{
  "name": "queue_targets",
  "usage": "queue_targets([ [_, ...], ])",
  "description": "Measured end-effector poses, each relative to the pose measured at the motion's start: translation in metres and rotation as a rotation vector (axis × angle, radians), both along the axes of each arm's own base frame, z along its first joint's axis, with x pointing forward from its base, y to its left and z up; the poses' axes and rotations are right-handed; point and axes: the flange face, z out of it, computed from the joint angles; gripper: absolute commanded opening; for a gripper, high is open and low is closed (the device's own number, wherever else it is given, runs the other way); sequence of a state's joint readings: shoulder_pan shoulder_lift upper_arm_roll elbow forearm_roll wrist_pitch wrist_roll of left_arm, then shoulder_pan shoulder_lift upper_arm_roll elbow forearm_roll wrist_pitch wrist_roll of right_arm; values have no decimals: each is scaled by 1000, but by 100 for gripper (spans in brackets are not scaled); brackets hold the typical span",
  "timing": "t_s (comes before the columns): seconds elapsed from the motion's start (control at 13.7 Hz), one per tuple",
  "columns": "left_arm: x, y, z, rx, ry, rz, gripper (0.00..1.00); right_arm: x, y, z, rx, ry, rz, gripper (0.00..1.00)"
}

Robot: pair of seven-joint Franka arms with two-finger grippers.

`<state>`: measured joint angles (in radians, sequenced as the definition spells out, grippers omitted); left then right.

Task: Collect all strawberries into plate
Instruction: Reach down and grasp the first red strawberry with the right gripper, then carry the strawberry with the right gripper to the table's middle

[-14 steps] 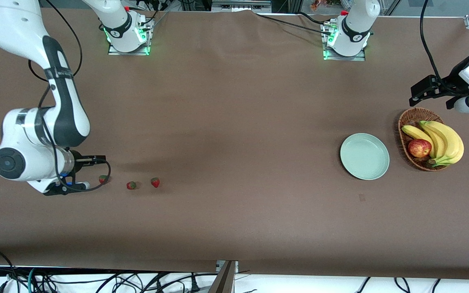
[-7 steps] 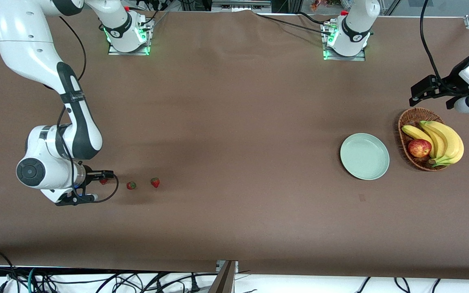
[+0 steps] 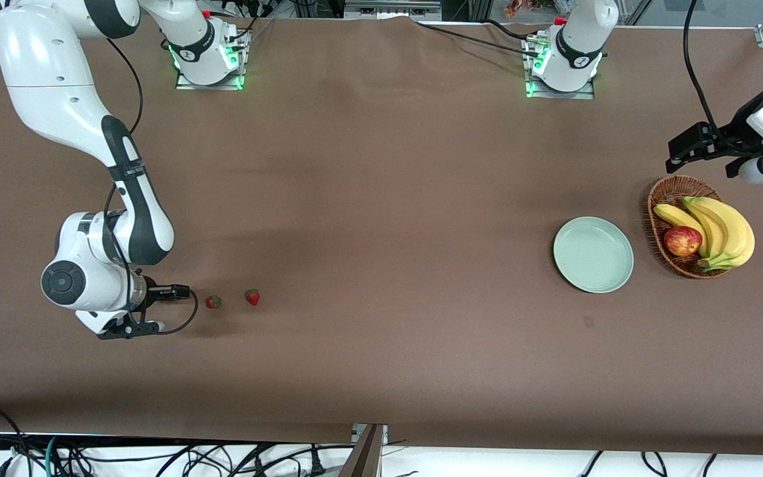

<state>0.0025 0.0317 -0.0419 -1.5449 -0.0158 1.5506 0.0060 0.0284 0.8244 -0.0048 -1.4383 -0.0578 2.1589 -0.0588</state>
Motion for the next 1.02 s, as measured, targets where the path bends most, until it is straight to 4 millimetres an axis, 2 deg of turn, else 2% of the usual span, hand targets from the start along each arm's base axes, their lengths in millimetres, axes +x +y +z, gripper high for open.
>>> queue_targets([
  [0.15,0,0,0,0,0,0,100,0,0,0,0,0,0,49],
  [0.29,0,0,0,0,0,0,100,0,0,0,0,0,0,41],
  [0.73,0,0,0,0,0,0,100,-4,-2,-6,0,14,-3,28],
  [1.02,0,0,0,0,0,0,100,-1,-1,0,1,1,-1,27],
])
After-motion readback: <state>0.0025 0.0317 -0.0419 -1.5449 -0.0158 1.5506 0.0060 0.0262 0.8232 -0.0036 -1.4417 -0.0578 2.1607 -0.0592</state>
